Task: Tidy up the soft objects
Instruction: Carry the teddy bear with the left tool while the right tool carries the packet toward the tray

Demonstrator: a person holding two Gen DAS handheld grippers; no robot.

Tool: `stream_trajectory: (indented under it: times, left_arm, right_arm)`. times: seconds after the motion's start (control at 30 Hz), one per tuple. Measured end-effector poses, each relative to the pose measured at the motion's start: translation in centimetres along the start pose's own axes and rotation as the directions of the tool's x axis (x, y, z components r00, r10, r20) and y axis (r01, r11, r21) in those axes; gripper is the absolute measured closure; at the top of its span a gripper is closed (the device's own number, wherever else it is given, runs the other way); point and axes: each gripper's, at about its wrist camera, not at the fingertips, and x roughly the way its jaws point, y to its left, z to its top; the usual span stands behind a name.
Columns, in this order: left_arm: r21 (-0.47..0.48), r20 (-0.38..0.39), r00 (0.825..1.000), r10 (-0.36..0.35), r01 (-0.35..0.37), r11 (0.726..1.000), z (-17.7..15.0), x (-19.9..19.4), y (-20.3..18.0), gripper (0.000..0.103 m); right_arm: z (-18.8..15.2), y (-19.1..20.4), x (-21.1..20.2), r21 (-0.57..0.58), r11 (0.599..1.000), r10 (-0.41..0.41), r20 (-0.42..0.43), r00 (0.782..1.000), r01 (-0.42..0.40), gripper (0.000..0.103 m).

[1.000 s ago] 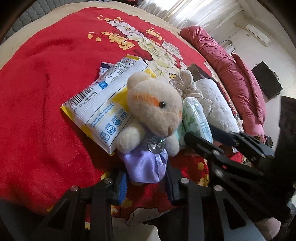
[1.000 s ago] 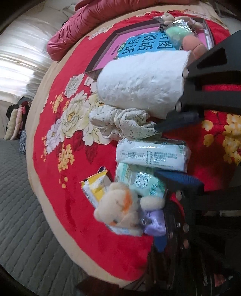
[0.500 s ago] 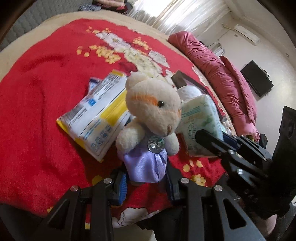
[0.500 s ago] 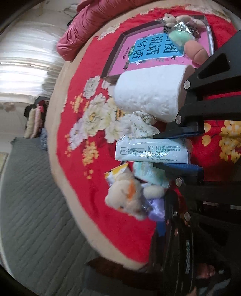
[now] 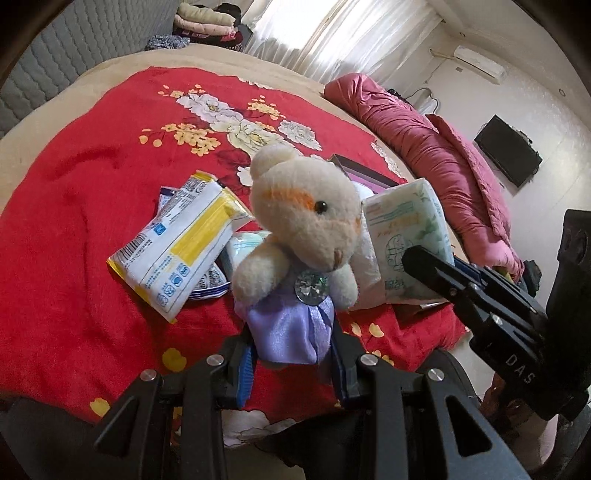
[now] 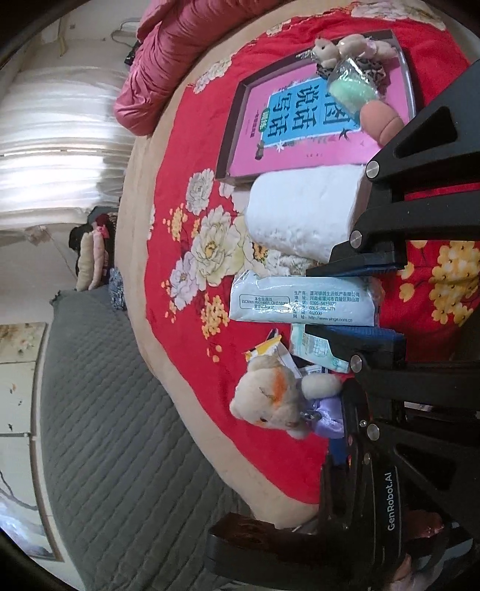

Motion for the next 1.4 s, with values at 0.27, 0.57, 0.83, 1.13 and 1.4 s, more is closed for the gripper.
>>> stream_trajectory:
  times: [0.27,0.57,0.83,1.13,1.4]
  left_arm:
    - [0.047,0.003,0.999,0.044,-0.044,0.998,-0.5,-0.2,-2.5,0.069]
    - [0.129,0.020,0.994,0.105,-0.107,0.986,-1.2,-0.5,-5.4,0.069]
    - [0.169,0.046,0.988,0.150,-0.156,0.973,-1.5,-1.1,-7.3,0.069]
    - [0.215,0.067,0.988,0.142,-0.153,0.965,-0.7,-1.1,-10.5,0.069]
    - [0.268,0.066,0.990,0.127,-0.140,0.953,0.4,0.2,-14.2,0.069]
  right_arm:
    - [-0.3,-1.3,-1.8,0.033,0.999,-0.005,0.038,0.999,0.004,0.081]
    - [-0.6,-2.4,-3.5,0.066,0.998,-0.021,0.074,0.997,0.016,0.081]
    - [-1.0,-3.3,-5.0,0.088,0.996,-0.043,0.110,0.993,0.033,0.081]
    - [-1.2,-6.0,-7.1,0.166,0.984,-0.094,0.172,0.981,0.066,0.081]
    - [-1.5,-9.2,-9.2,0.247,0.962,-0.169,0.211,0.963,0.115,0.081]
